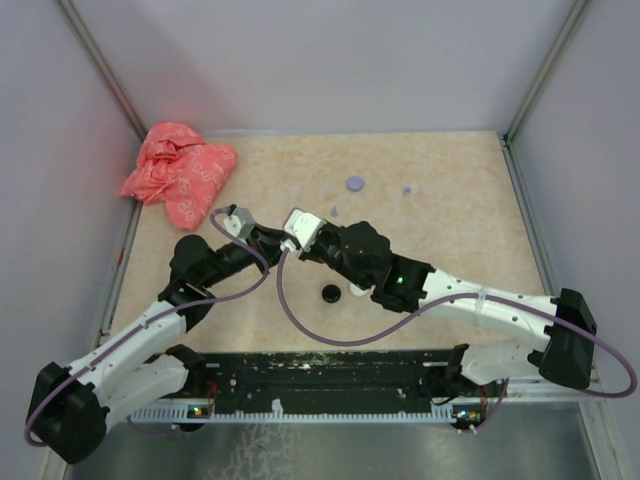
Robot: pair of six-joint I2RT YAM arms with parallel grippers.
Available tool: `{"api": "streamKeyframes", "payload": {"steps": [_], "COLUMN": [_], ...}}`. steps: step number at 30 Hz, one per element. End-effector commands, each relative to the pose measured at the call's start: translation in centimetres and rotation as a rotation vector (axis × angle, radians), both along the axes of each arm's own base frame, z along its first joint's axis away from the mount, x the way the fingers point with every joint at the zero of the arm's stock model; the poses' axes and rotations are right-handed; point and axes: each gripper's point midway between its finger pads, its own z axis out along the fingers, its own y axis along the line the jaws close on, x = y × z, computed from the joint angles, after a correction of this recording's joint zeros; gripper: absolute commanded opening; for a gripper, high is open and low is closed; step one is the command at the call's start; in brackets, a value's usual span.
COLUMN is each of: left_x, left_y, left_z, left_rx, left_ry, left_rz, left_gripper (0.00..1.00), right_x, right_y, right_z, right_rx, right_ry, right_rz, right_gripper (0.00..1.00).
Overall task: Insert the wireless bluetooth earbuds into the charging case
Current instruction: Place the earbud in the charging case.
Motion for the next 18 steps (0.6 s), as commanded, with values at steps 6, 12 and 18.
{"api": "streamKeyframes", "payload": {"steps": [6, 12, 18], "left_x": [0.5, 0.5, 0.4], "left_y": [0.6, 0.6, 0.8], "left_z": [2.2, 2.4, 2.5], "left_rx": [-0.068, -0.074, -0.068], "left_ry": [0.0, -0.004, -0.024], "left_rz": [0.047, 0.05, 0.056], "left_gripper": [0.01, 0.01, 0.01], "right_x": [-2.1, -2.6, -2.8], "right_y": [0.9, 1.3, 1.7], "right_z": [0.6, 0.1, -0.6], "right_rx": [0.007, -0.011, -0.048], "right_ry": [-0.007, 0.013, 0.049], "right_rz": [0.102, 0.138, 0.143], "right_gripper": [0.01, 0.01, 0.01]}}
